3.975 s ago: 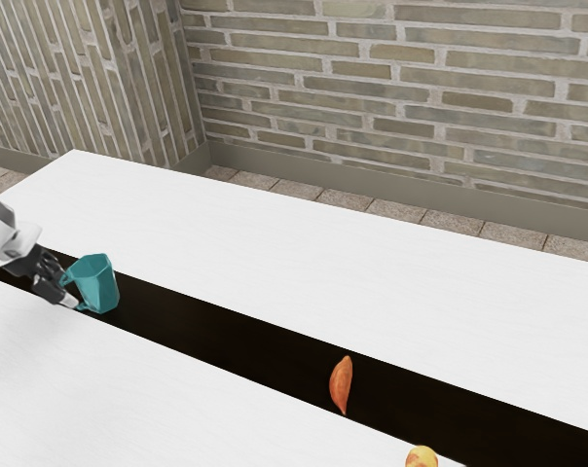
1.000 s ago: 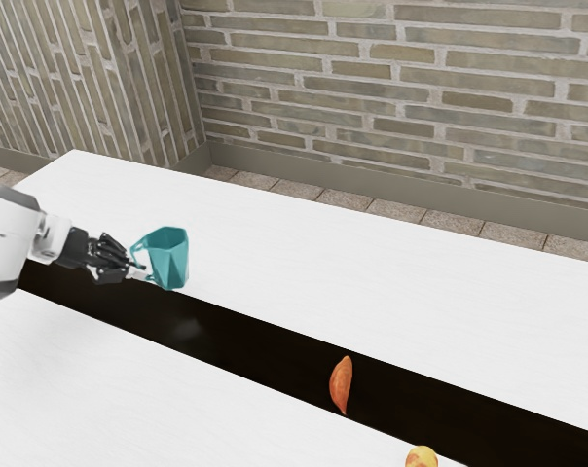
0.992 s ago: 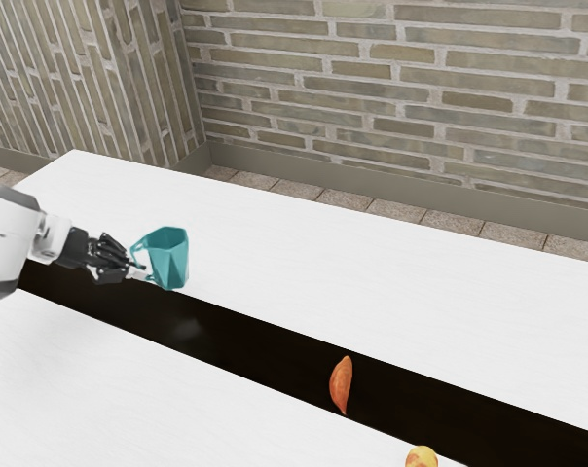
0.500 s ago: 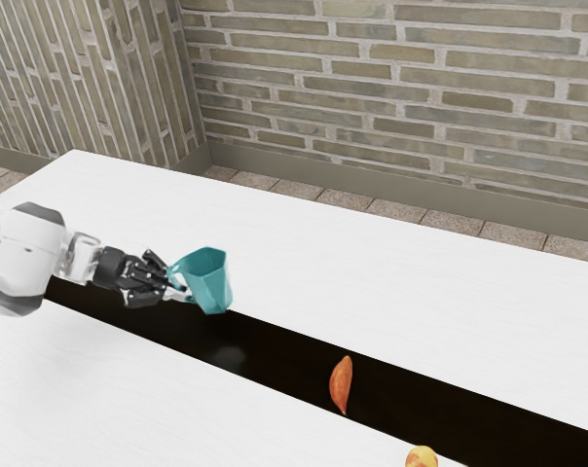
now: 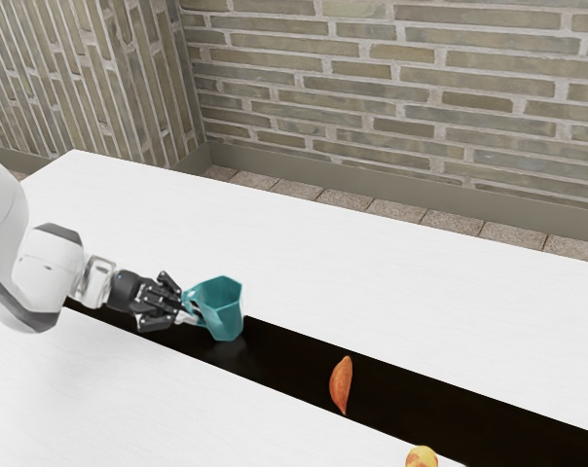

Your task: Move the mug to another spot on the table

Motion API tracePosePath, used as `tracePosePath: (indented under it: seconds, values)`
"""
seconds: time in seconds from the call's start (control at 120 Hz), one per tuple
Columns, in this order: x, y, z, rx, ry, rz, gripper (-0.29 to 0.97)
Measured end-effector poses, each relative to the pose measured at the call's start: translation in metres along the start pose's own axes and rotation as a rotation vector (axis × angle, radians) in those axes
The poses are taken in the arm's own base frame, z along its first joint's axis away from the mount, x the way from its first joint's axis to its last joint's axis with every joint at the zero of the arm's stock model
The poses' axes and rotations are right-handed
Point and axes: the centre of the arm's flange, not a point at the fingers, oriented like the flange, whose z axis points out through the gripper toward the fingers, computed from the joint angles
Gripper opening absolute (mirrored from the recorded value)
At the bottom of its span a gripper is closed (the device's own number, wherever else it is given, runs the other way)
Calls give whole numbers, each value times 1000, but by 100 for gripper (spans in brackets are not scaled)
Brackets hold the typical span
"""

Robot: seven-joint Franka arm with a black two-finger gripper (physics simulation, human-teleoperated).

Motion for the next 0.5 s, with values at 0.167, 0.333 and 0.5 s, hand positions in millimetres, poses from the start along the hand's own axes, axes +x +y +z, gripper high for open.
tracePosePath:
  seconds: [0.167, 0.333, 0.5]
  values:
    - [-5, 1, 3, -6, 1, 20, -1]
    - [-6, 2, 5, -15, 2, 35, 15]
    - [-8, 2, 2, -12, 2, 44, 28]
